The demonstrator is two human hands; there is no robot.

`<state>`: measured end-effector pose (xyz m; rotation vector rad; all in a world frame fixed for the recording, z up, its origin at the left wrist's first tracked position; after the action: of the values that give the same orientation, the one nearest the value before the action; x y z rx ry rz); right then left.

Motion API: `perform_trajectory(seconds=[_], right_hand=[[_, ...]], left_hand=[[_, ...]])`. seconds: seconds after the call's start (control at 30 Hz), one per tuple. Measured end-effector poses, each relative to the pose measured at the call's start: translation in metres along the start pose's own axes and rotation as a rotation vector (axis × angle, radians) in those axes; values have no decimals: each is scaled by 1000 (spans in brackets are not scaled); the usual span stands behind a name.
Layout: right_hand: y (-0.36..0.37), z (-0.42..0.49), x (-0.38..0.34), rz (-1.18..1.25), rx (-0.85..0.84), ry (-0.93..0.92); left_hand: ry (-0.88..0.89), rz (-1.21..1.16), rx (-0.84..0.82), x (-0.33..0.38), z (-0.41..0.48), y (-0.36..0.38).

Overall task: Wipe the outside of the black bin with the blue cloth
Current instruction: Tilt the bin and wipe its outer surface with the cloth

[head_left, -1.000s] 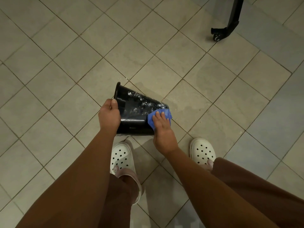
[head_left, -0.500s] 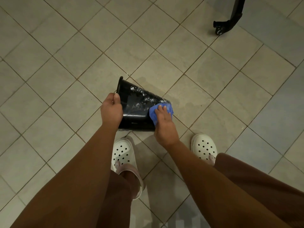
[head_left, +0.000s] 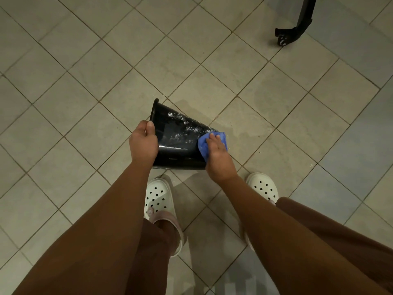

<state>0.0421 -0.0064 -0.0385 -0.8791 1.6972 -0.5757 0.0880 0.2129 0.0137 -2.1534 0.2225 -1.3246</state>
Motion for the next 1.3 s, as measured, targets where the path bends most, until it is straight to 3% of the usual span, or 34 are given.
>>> perform_trajectory(seconds=[0.2, 0.43, 0.67, 0.77, 0.9, 1.03, 1.13, 1.3], right_hand=[[2, -8, 5, 37, 40, 167], [7, -4, -25, -68, -1, -131], [-1, -2, 9, -29, -18, 171], [4, -20, -17, -18, 46, 52], [6, -2, -25, -43, -9, -81], [-3, 8, 12, 11, -57, 159], [1, -7, 21, 10, -62, 234], [7, -9, -18, -28, -26, -10]], left_hand=[[-15, -15, 3, -3, 1, -3], [23, 12, -22, 1, 1, 1], [6, 19, -14, -1, 2, 2], [0, 30, -3, -1, 3, 0], [28, 30, -12, 1, 2, 0], [26, 26, -15, 0, 2, 0], [15, 30, -6, -4, 4, -3], [18, 31, -23, -3, 4, -2]])
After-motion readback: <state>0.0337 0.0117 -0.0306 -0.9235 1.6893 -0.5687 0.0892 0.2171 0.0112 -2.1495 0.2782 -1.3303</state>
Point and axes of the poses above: each hand's wrist, its own z-axis towards the middle knuckle, its own y-axis out of the palm, x = y × z, the point moved 10 cm from there along z, towards the middle knuckle, and after that the axes turned 5 degrees about -z, right-handed, at the moved point
